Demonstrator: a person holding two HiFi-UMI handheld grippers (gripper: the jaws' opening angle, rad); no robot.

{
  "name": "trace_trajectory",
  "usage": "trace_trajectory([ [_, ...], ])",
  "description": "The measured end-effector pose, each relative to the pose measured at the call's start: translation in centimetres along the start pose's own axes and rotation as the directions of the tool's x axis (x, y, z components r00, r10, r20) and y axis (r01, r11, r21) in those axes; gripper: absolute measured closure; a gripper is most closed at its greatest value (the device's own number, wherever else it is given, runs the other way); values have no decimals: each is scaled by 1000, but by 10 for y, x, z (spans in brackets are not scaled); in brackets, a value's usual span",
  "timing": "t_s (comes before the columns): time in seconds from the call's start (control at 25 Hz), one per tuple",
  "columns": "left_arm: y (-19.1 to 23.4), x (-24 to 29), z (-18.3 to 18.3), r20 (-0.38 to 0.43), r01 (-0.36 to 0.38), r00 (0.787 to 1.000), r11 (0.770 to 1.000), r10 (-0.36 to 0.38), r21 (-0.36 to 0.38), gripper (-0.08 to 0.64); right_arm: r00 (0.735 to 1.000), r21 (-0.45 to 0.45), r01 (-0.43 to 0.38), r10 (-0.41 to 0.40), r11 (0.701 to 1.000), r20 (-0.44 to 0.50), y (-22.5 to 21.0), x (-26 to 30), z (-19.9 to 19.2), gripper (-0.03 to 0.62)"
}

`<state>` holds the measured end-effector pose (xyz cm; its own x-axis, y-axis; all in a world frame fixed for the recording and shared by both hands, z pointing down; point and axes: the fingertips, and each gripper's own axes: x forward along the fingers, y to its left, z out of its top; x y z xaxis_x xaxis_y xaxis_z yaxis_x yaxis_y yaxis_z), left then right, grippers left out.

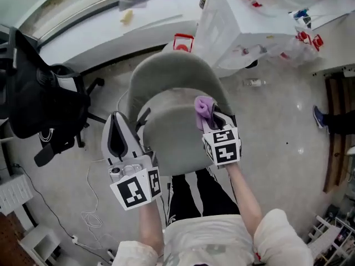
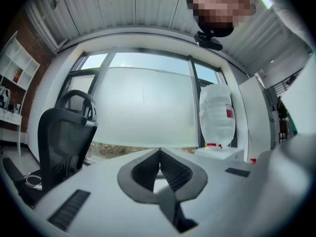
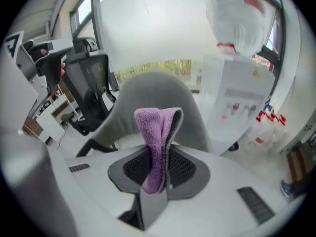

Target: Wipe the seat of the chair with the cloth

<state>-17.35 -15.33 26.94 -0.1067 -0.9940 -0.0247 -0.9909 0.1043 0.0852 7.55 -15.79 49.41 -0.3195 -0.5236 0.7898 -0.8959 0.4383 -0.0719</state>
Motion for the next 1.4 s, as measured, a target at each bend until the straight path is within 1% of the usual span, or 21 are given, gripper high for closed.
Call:
trace_trajectory([
  [0.08,-13,4,46,36,20,999,1000,-20,-23,548,993,5,-11,10,1000,117,12,-40,59,500],
  [0.12,-20,4,70,54,37,998,999,-35,-28,548,984,13,-24,21,1000,175,19,-64,85,500],
  [0.2,-37,2,113,90,77,993,997,-75,-22,548,956,9,-53,48,999,291,32,-113,132,500],
  [0.28,-53,1,148,116,120,986,993,-119,-1,548,910,-24,-67,71,997,408,45,-162,177,500],
  [0.36,-65,-3,174,131,150,980,989,-150,12,547,851,-54,-83,99,995,517,57,-207,214,500],
  [0.48,-86,-28,200,151,192,970,981,-193,23,548,762,-72,-115,135,991,633,72,-273,236,500],
  [0.64,-107,-60,225,189,256,946,964,-264,68,548,656,-100,-97,140,990,742,83,-341,246,500],
  [0.72,-112,-69,234,205,266,938,960,-279,90,547,618,-113,-74,135,991,775,85,-363,245,500],
  [0.76,-114,-73,237,209,269,936,959,-283,94,548,606,-115,-61,129,991,785,84,-371,243,500],
  [0.84,-119,-81,241,211,274,934,957,-288,91,548,594,-113,-40,114,993,797,80,-383,233,500],
  [1.0,-121,-95,247,227,281,928,955,-296,98,548,585,-115,-20,105,993,804,79,-393,219,500],
  [1.28,-120,-110,253,238,282,925,954,-298,97,548,586,-138,-32,131,990,800,87,-396,208,500],
  [1.4,-119,-114,257,249,277,923,956,-293,97,548,603,-164,-10,137,986,786,92,-393,206,500],
])
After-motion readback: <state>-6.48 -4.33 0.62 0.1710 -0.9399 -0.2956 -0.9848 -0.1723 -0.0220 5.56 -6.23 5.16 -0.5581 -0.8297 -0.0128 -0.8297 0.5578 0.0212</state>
